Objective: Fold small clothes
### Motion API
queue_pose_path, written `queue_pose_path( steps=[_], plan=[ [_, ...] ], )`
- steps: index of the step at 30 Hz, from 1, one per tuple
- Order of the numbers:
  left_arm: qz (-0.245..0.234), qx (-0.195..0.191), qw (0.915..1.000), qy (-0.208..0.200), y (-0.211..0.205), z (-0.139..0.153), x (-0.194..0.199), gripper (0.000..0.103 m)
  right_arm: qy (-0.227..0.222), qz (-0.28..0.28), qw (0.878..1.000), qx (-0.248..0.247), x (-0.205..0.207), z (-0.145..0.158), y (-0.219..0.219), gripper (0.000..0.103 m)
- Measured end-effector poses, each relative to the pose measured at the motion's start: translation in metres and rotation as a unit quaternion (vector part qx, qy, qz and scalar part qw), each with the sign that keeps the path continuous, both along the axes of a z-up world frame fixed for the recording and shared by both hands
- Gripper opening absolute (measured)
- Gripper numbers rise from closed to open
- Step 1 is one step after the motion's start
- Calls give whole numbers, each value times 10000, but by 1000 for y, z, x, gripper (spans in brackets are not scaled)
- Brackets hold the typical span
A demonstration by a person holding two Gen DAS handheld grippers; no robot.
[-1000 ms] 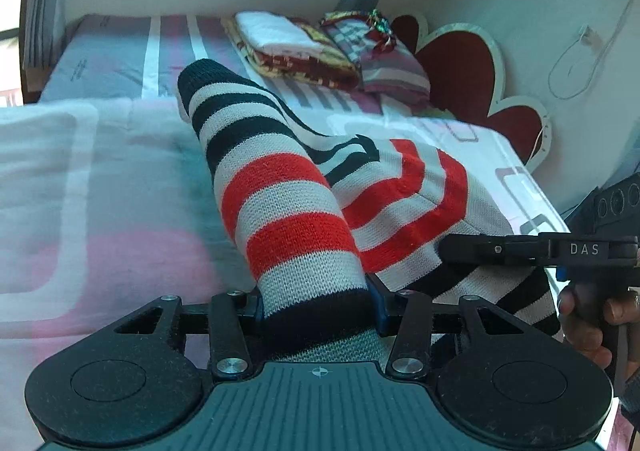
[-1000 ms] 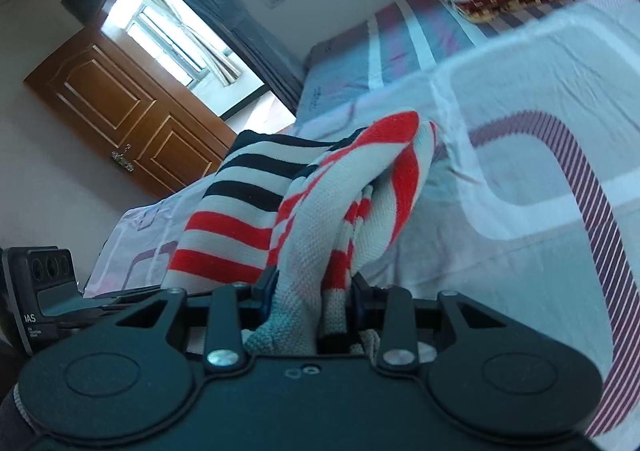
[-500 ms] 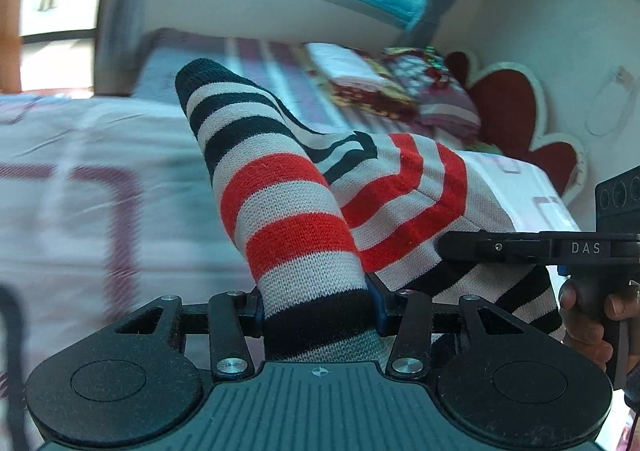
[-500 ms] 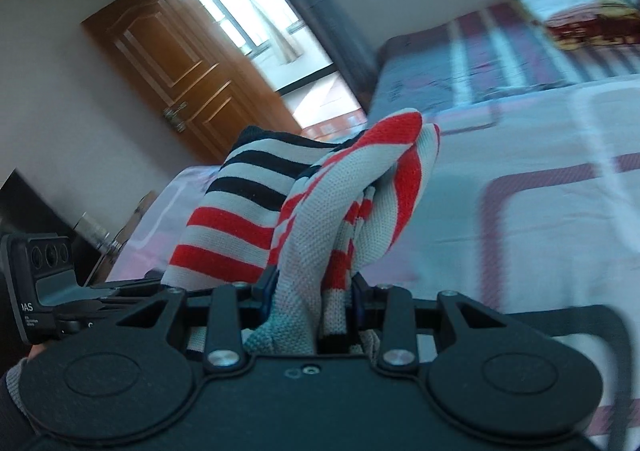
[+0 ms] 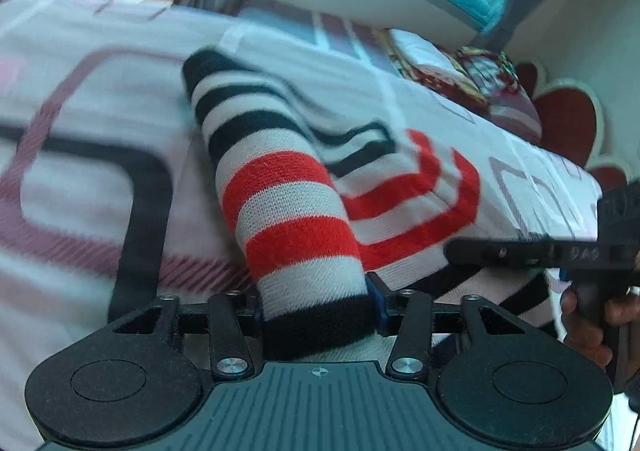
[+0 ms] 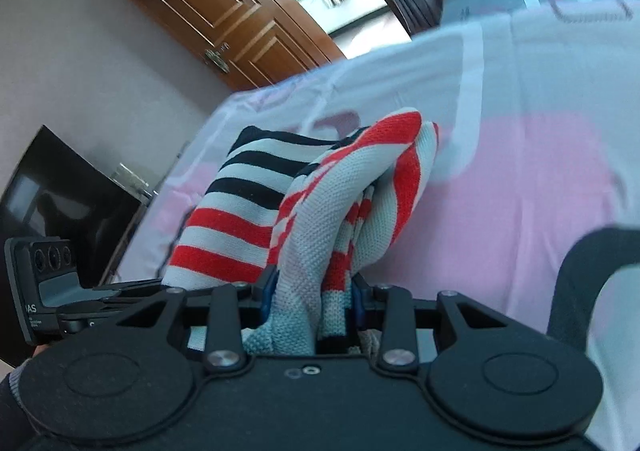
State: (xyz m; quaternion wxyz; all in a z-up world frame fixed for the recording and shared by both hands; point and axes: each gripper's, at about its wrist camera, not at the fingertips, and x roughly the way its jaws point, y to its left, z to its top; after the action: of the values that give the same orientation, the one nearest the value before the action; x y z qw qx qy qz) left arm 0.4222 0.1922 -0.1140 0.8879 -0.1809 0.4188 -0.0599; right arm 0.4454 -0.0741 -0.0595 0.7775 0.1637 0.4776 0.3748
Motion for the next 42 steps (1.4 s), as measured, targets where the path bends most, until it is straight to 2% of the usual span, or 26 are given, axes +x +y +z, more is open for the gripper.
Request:
queue_pose_path(
  steps=[2, 4, 6, 8, 10, 11, 12, 13, 14, 15, 16, 17, 18, 20, 24, 25, 26, 27, 28, 31, 33, 35, 42],
  plan=[
    [106, -176, 9997, -106, 4, -10, -5, 65, 189, -126, 9995, -220, 3, -18, -4, 35],
    [254, -10, 9995, -162, 4, -15, -8, 80, 517, -269, 9981, 175, 5, -32, -19, 33],
    [265, 63, 9993, -241, 4, -17, -10, 81, 568, -322, 9975, 274, 4, -32, -21, 33],
    [316, 86, 9991, -265, 10, -14, -14, 81, 367, -234, 9990, 97, 1, -26, -17, 34],
    [413, 287, 9979, -406, 11, 0, -25, 81, 279, -226, 9994, -34, 0, -18, -18, 38],
    [512, 357, 9968, -493, 14, 8, -32, 81, 151, -269, 9994, -140, -1, -12, -20, 44],
    [627, 336, 9956, -611, 17, 17, -36, 81, -73, -383, 9989, -275, -6, -5, -24, 54],
    [706, 226, 9940, -805, 22, 26, -46, 81, -381, -497, 9972, -418, -9, 7, -28, 56],
    [714, 112, 9926, -979, 24, 32, -55, 79, -674, -476, 9955, -465, -12, 19, -30, 54],
    [616, 32, 9918, -1115, 20, 38, -60, 74, -937, -354, 9942, -386, -19, 32, -32, 47],
    [485, 72, 9920, -1162, 15, 43, -63, 58, -1178, -198, 9923, -311, -26, 43, -31, 40],
    [363, 209, 9922, -1175, 6, 46, -63, 49, -1382, -28, 9898, -342, -31, 53, -26, 29],
    [255, 312, 9925, -1156, -1, 46, -61, 46, -1586, 165, 9861, -467, -39, 61, -17, 20],
    [168, 624, 9927, -1019, -15, 40, -59, 40, -1877, 612, 9772, -778, -53, 68, 5, 16],
    [254, 843, 9919, -914, -20, 26, -62, 31, -2129, 1181, 9578, -1530, -73, 59, 32, 17],
    [308, 841, 9920, -889, -18, 24, -65, 24, -2182, 1266, 9509, -1792, -77, 52, 35, 15],
    [336, 849, 9922, -849, -17, 22, -65, 18, -2222, 1269, 9446, -2056, -80, 46, 36, 9],
    [338, 889, 9920, -829, -19, 21, -65, 18, -2268, 1206, 9372, -2358, -82, 38, 36, 1],
    [353, 981, 9912, -812, -20, 21, -67, 18, -2292, 1108, 9355, -2450, -82, 33, 32, 0],
    [319, 1600, 9837, -754, -39, 19, -63, 18, -2048, 784, 9503, -2212, -81, 31, 17, 0],
    [301, 1976, 9771, -737, -51, 17, -58, 18, -2129, 682, 9473, -2294, -85, 26, 19, 0],
    [357, 2071, 9748, -749, -53, 15, -54, 18, -2312, 626, 9401, -2426, -89, 23, 24, 0],
    [462, 2223, 9703, -836, -63, 25, -65, 20, -1968, 296, 9494, -2428, -82, 26, 32, 0]
  ],
)
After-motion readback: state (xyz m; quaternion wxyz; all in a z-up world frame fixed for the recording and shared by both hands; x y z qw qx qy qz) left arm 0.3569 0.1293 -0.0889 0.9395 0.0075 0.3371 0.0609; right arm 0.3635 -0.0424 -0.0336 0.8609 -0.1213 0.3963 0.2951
